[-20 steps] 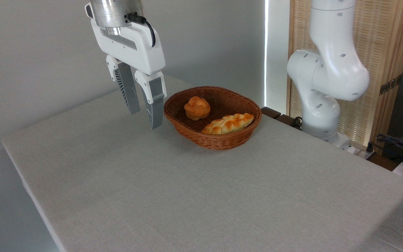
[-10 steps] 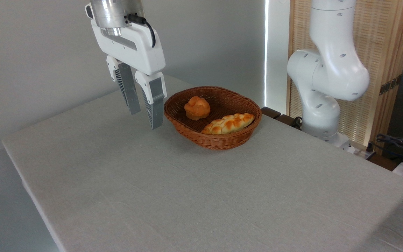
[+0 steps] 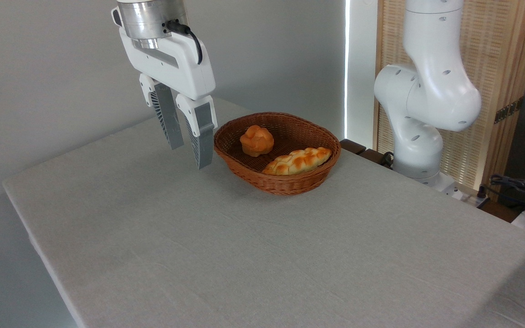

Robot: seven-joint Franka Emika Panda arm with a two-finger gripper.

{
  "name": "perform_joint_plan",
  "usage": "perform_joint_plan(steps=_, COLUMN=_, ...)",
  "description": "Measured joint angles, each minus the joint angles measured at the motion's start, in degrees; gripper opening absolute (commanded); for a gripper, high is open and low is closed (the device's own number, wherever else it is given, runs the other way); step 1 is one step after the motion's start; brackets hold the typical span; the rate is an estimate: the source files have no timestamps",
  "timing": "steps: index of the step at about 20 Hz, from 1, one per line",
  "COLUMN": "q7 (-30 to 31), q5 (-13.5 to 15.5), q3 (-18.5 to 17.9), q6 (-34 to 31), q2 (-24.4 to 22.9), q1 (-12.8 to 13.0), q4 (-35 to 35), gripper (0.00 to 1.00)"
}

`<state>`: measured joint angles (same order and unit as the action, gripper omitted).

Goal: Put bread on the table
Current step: 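Lower the open gripper into the basket around the round bread roll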

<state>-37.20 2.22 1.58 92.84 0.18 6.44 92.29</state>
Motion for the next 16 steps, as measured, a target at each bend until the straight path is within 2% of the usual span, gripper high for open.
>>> perform_joint_plan(steps=6, q7=-1.7, q5=5.1, q3=0.6, q6=2.2, q2=-2.2, q1=0.3, q4=4.3, gripper=1.00)
perform_joint_plan(steps=9, q7=-2.5, q5=5.8, q3=1.3, q6=3.8, q2=-4.3, q1=1.1, q4=7.7, gripper=1.00)
perform_joint_plan(steps=12, q7=-2.6, q5=6.3, q3=1.9, q6=4.7, q2=-7.0, q1=3.4, q4=11.6, gripper=1.00)
perform_joint_plan(steps=16, q7=-2.6, q5=8.8, q3=2.1, q6=8.0, q2=-10.7, q1=6.8, q4=17.5, gripper=1.00)
